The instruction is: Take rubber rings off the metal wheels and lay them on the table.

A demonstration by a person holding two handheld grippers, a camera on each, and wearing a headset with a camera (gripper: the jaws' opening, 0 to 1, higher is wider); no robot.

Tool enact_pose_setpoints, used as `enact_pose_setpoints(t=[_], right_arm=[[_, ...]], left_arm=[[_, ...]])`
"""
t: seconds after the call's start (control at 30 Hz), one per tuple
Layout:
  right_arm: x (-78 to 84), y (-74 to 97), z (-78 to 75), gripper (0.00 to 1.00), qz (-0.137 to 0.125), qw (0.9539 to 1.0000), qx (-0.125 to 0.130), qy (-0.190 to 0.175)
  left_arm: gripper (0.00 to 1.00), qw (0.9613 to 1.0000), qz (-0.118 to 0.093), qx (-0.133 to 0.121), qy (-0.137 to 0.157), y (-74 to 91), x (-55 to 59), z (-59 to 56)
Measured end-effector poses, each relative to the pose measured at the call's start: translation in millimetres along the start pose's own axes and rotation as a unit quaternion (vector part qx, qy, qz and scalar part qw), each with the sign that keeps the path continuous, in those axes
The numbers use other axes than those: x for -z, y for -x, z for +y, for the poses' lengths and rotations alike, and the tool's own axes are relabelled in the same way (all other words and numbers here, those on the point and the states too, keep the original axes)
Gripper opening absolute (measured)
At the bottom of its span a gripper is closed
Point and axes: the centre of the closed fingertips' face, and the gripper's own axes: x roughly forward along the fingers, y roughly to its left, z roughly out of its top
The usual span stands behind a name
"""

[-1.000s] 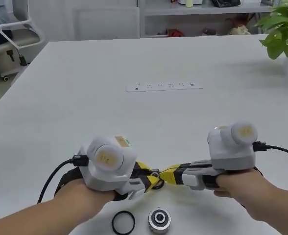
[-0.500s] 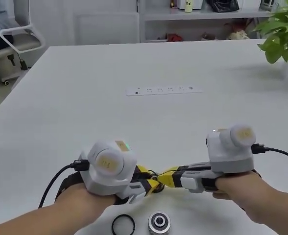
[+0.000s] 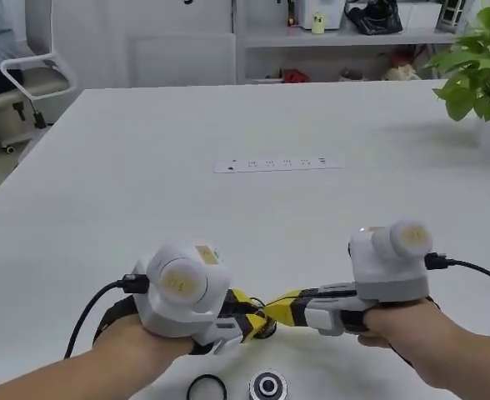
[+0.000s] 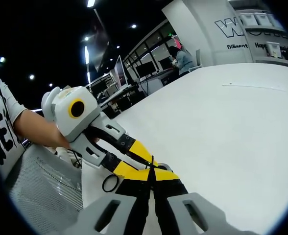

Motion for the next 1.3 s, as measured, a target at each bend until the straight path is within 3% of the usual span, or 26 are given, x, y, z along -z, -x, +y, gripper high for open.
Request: enact_pose_setpoints(t=[0.2, 0.73, 1.0, 1.3], right_arm=[[-5.5, 2.9, 0.9, 0.00, -0.007, 1.0000, -0.002, -0.003], [-19.1, 8.6, 13.9, 0.00, -0.024, 0.9995, -0.018, -0.006], [-23.9, 9.7, 20.0, 0.00, -0.031, 0.9992, -0.026, -0.006], [-28.6, 8.7, 25.0, 0.00, -0.037, 0.9987, -0.036, -0.007]], left_arm=[[0.20, 0.9998, -0.021, -0.002, 0.008, 10.8, -9.9, 4.3], [0.37, 0.9974, -0.071, -0.004, 0.015, 48.1, -30.1, 2.4], [0.45, 0.9962, -0.084, -0.009, 0.023, 67.1, -32.0, 2.5], [0.52, 0.9955, -0.088, -0.015, 0.032, 83.3, -25.6, 5.7]])
